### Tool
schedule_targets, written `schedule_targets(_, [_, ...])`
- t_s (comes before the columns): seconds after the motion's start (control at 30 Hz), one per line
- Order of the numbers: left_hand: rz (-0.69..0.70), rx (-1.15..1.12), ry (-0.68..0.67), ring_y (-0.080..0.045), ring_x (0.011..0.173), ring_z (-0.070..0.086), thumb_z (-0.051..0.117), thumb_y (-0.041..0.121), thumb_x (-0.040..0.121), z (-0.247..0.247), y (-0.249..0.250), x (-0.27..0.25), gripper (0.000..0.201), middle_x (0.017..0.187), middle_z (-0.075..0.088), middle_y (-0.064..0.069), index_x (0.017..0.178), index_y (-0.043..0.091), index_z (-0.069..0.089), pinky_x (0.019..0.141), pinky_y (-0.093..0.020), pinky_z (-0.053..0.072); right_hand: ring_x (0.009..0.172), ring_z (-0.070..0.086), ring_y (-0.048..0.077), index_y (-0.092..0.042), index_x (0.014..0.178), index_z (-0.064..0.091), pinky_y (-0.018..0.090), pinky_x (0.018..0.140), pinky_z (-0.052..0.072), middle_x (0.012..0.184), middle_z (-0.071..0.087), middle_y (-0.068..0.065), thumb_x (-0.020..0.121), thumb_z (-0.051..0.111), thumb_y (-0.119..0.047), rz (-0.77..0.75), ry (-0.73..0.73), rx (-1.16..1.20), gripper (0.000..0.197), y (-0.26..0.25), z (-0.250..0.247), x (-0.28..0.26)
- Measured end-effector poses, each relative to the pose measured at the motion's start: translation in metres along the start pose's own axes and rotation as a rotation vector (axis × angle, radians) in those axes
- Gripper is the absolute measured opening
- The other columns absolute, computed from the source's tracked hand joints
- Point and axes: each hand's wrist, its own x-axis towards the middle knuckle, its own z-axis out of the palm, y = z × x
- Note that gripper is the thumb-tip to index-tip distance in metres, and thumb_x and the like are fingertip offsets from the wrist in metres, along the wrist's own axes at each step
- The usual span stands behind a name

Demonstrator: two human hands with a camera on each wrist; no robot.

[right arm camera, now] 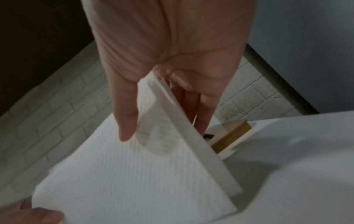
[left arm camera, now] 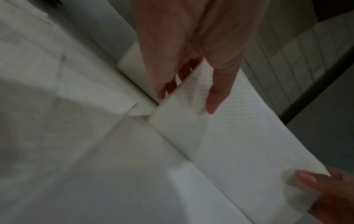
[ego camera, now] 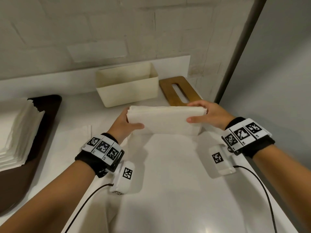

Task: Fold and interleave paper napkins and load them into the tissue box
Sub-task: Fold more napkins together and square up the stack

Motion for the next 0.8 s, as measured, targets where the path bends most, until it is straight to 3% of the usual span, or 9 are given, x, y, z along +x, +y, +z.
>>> schedule_targets(0.07, [-0.01,-0.066,-0.023,-0.017,0.094,0.059,0.063,-0.015,0.074,0.002,0.002,0.003,0.054,0.101,0.061,-0.003,0.117,0.013,0.049,0.073,-0.018,0.054,0.09,0.057,0.012,-0.028,0.111,0.053,0.016,0.072,0.047,0.095,0.056,-0.011,0.072,0.076,-0.011,-0.008,-0.012,-0.011,0.049,-0.003,-0.002,0.002])
schedule_targets(0.13, [-0.037,-0.13,-0.039,-0.021,0.101,0.058,0.063,-0.017,0.073,0.004,0.003,0.007,0.057,0.107,0.06,-0.007,0.121,0.011,0.05,0.082,-0.026,0.051,0.087,0.056,0.009,-0.028,0.114,0.05,0.016,0.07,0.046,0.093,0.055,-0.013,0.071,0.076,-0.01,0.009,-0.005,-0.026,0.053,-0.003,-0.001,0.003])
schedule_targets(0.27, [-0.103,-0.25,-0.044,-0.029,0.109,0.057,0.06,-0.018,0.074,0.007,0.005,0.013,0.061,0.117,0.06,-0.015,0.129,0.003,0.046,0.092,-0.032,0.047,0.107,0.058,0.019,-0.018,0.119,0.054,0.036,0.097,0.047,0.114,0.062,-0.001,0.064,0.08,-0.028,0.189,-0.039,0.012,0.062,0.009,-0.001,0.005])
schedule_targets(0.33, [-0.1,-0.249,-0.038,-0.027,0.102,0.059,0.057,-0.019,0.075,0.012,0.005,0.014,0.054,0.105,0.064,-0.011,0.124,0.003,0.049,0.086,-0.029,0.049,0.113,0.058,0.024,-0.014,0.126,0.054,0.042,0.103,0.044,0.124,0.062,0.004,0.062,0.078,-0.041,0.265,-0.076,0.017,0.073,0.013,0.003,0.006])
schedule_targets(0.43, [-0.024,-0.298,0.035,-0.011,0.074,0.065,0.056,-0.022,0.072,0.017,0.012,0.016,0.035,0.072,0.069,0.003,0.091,0.007,0.06,0.071,-0.02,0.049,0.113,0.056,0.024,-0.009,0.125,0.053,0.035,0.101,0.043,0.119,0.06,0.004,0.084,0.064,-0.027,0.172,0.075,0.087,0.046,-0.003,0.01,0.007])
schedule_targets(0.47, [0.011,-0.341,0.061,-0.007,0.07,0.064,0.057,-0.022,0.07,0.016,0.015,0.016,0.036,0.07,0.069,0.005,0.086,0.01,0.059,0.07,-0.017,0.049,0.109,0.057,0.022,-0.009,0.125,0.054,0.033,0.098,0.045,0.116,0.06,0.005,0.086,0.062,-0.024,0.12,0.14,0.133,0.042,-0.008,0.01,0.007])
schedule_targets(0.57, [0.077,-0.39,0.051,-0.012,0.086,0.059,0.058,-0.021,0.068,0.008,0.019,0.017,0.044,0.09,0.062,-0.001,0.101,0.009,0.054,0.081,-0.019,0.047,0.1,0.058,0.015,-0.011,0.123,0.055,0.027,0.091,0.048,0.109,0.061,0.001,0.086,0.062,-0.021,0.002,0.204,0.202,0.039,-0.016,0.009,0.004])
schedule_targets(0.67, [0.049,-0.186,0.034,-0.017,0.089,0.055,0.059,-0.018,0.074,0.001,0.015,0.016,0.041,0.088,0.057,0.002,0.091,0.019,0.051,0.075,-0.017,0.046,0.104,0.059,0.017,-0.012,0.122,0.056,0.032,0.095,0.047,0.11,0.062,0.0,0.079,0.07,-0.021,0.096,0.107,0.071,0.046,0.001,0.009,0.003])
schedule_targets(0.8, [0.286,0.352,0.062,-0.011,0.097,0.051,0.07,-0.002,0.073,-0.008,0.019,0.016,0.053,0.11,0.055,0.002,0.115,0.022,0.049,0.081,-0.004,0.04,0.113,0.058,0.024,-0.013,0.124,0.055,0.042,0.101,0.046,0.12,0.063,0.005,0.07,0.078,-0.02,0.218,0.045,0.089,0.06,0.014,0.009,0.003])
